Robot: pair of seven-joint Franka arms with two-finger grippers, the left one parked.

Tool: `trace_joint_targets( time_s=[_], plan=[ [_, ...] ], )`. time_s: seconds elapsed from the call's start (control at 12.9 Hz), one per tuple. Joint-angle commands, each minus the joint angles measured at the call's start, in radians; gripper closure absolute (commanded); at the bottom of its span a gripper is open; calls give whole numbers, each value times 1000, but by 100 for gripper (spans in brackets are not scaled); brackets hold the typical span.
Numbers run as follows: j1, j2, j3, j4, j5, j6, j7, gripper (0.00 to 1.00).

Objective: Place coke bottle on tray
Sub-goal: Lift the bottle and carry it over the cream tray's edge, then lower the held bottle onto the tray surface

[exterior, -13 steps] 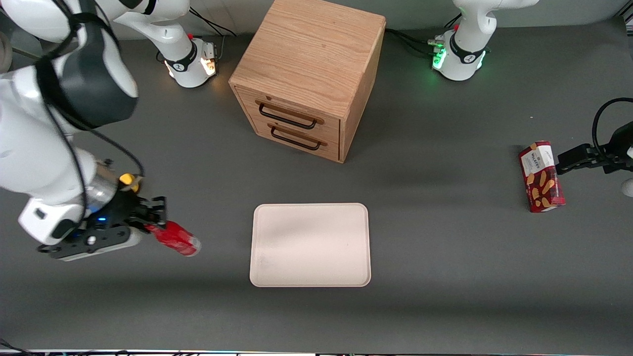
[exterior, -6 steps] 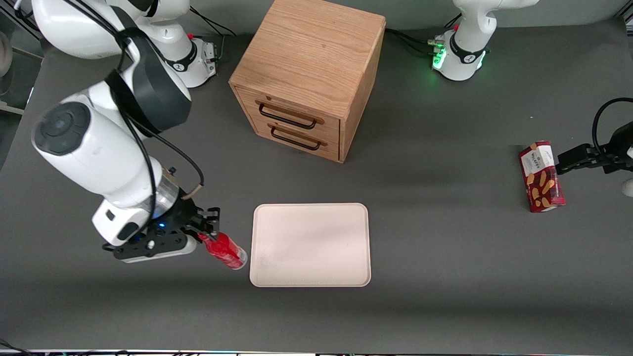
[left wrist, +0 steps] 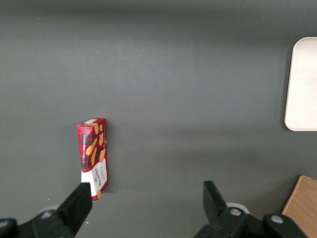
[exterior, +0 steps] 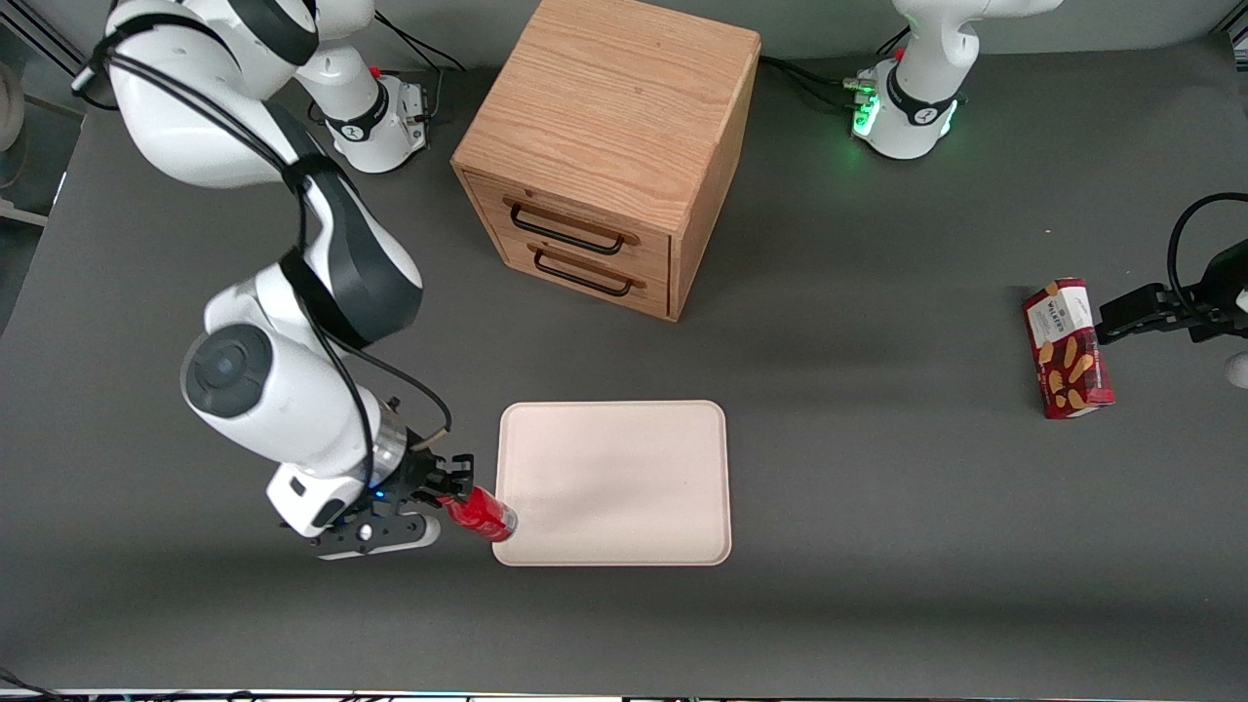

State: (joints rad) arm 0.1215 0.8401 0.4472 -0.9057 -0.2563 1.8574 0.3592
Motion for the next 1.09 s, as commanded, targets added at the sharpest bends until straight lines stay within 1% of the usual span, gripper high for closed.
trace_joint_targets(
  time_s=[0.0, 0.16, 0.31, 0.47, 0.85, 1.01],
  plan=[
    [12, 11, 16, -7, -28, 8, 29, 100],
    [15, 14, 15, -41, -31, 8, 26, 100],
    [23, 22, 16, -70, -81, 14, 29, 100],
    [26, 40, 16, -82, -89, 20, 27, 100],
    [29, 51, 15, -104, -89, 97, 29, 100],
    [29, 65, 15, -105, -112, 134, 27, 100]
  ],
)
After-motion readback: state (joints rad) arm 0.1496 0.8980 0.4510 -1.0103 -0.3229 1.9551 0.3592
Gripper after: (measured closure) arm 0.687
